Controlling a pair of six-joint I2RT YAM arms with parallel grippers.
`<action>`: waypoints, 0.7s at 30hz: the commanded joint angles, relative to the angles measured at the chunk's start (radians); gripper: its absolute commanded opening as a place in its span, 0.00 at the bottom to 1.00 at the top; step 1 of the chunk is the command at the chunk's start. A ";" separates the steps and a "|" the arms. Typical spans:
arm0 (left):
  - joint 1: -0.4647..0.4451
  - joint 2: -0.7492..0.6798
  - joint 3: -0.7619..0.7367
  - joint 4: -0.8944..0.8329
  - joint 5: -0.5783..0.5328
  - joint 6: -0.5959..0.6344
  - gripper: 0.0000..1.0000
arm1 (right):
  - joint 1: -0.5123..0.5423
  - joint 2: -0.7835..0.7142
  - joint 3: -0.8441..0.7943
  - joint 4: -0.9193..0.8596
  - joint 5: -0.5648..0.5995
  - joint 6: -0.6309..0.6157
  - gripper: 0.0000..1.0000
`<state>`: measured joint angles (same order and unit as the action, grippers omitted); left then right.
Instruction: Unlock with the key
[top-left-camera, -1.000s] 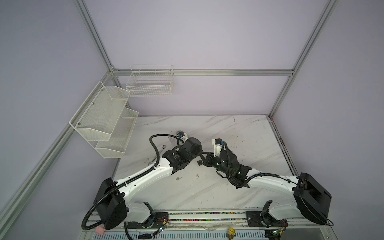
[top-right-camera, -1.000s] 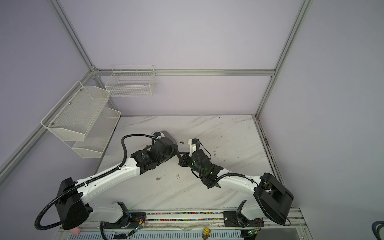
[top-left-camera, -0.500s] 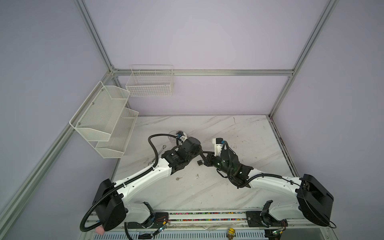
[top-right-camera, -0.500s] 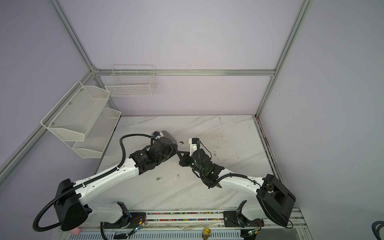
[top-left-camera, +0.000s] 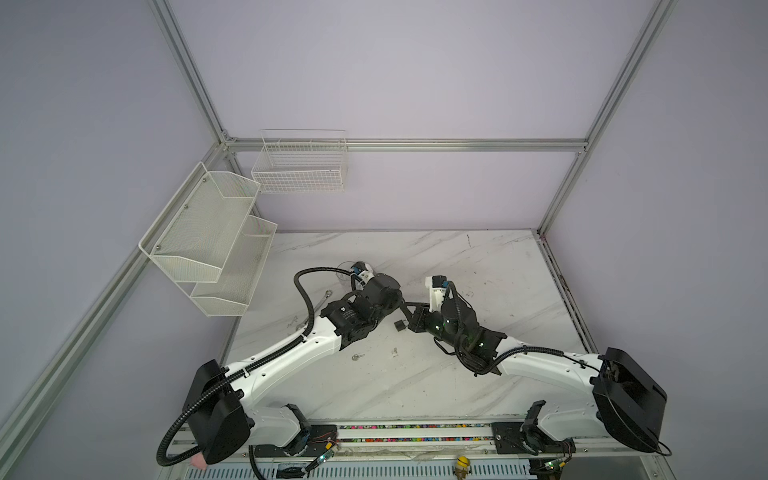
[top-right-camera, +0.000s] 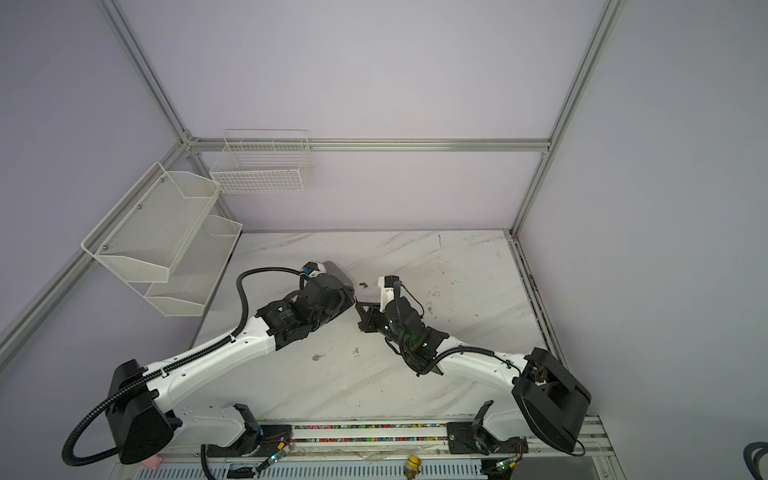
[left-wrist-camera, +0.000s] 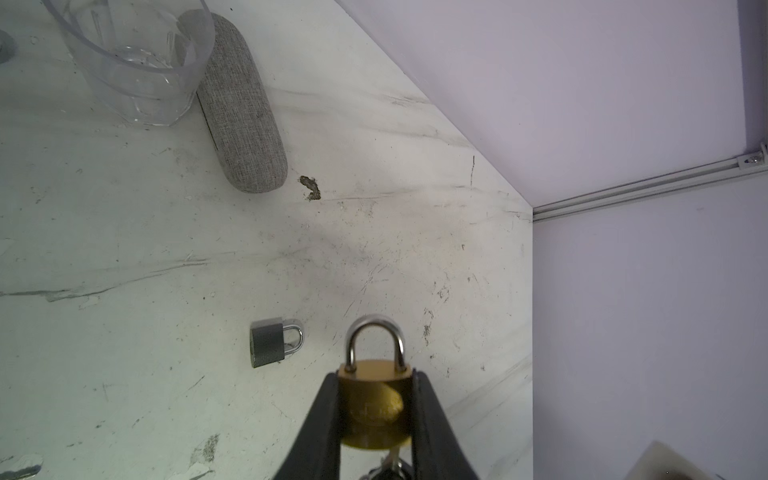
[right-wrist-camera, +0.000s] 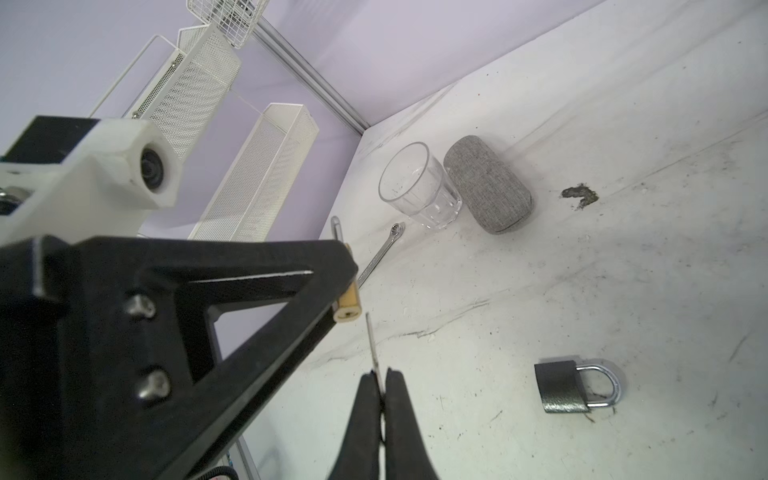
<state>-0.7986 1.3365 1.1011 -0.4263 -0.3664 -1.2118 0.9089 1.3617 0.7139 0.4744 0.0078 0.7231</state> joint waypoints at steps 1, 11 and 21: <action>0.002 -0.019 -0.020 0.038 -0.016 0.008 0.00 | -0.001 0.007 0.030 0.010 -0.007 -0.013 0.00; 0.000 -0.005 -0.014 0.040 -0.007 0.009 0.00 | -0.002 0.028 0.043 0.007 -0.008 -0.027 0.00; -0.004 0.002 -0.006 0.041 -0.010 0.021 0.00 | -0.002 0.029 0.052 0.008 -0.013 -0.030 0.00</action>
<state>-0.7990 1.3373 1.1011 -0.4255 -0.3664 -1.2110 0.9085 1.3876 0.7395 0.4744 -0.0029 0.7013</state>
